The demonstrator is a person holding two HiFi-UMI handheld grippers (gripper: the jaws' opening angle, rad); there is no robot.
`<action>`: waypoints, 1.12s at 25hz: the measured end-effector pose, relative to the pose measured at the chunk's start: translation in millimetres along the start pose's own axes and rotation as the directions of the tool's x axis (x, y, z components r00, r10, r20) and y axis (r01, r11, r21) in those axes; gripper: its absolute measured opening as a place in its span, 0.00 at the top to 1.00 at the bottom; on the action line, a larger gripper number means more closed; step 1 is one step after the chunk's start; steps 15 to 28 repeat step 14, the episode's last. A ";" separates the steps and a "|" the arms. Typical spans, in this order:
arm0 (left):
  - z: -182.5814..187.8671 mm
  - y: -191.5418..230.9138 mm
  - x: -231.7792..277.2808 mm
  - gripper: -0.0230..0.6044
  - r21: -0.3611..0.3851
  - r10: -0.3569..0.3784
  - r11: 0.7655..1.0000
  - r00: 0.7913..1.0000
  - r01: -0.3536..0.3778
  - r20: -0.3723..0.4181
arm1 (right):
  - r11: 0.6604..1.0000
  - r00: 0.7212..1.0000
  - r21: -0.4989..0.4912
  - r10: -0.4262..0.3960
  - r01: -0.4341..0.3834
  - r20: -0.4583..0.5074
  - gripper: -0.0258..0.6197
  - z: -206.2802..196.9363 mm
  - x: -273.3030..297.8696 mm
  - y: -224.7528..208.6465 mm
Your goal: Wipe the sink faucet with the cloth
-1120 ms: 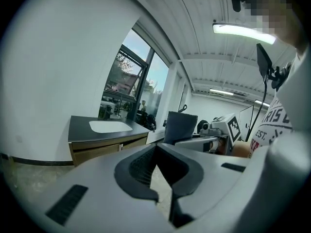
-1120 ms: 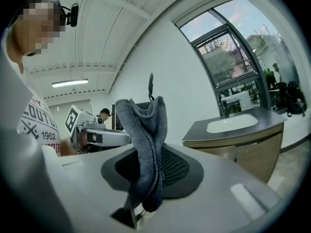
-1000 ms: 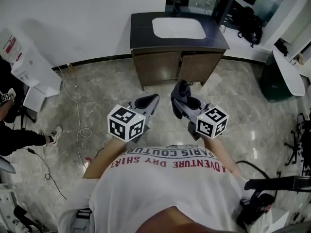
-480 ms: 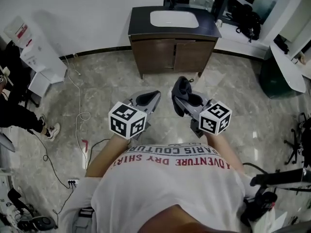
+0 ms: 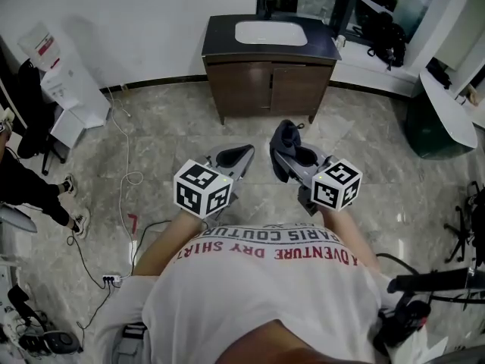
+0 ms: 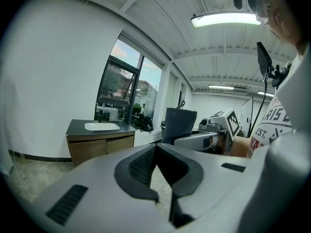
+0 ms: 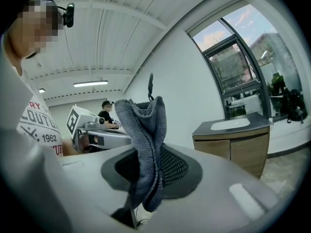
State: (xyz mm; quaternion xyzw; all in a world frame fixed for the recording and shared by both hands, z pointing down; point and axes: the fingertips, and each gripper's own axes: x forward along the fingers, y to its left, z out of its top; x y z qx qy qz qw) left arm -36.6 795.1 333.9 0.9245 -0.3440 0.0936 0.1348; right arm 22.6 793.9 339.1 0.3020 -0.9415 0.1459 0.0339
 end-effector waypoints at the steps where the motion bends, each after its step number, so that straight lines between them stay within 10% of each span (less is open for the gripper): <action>1: -0.1 -1.7 0.2 0.96 0.003 0.000 1.000 1.000 0.000 -0.002 | 1.000 1.000 -0.002 -0.002 0.002 0.004 0.84 0.9 -1.5 -0.1; 28: -2.3 -6.5 9.0 0.96 0.010 -0.015 1.000 1.000 0.015 -0.009 | 0.998 0.999 -0.048 -0.039 0.039 -0.016 0.84 -5.1 -6.1 -7.8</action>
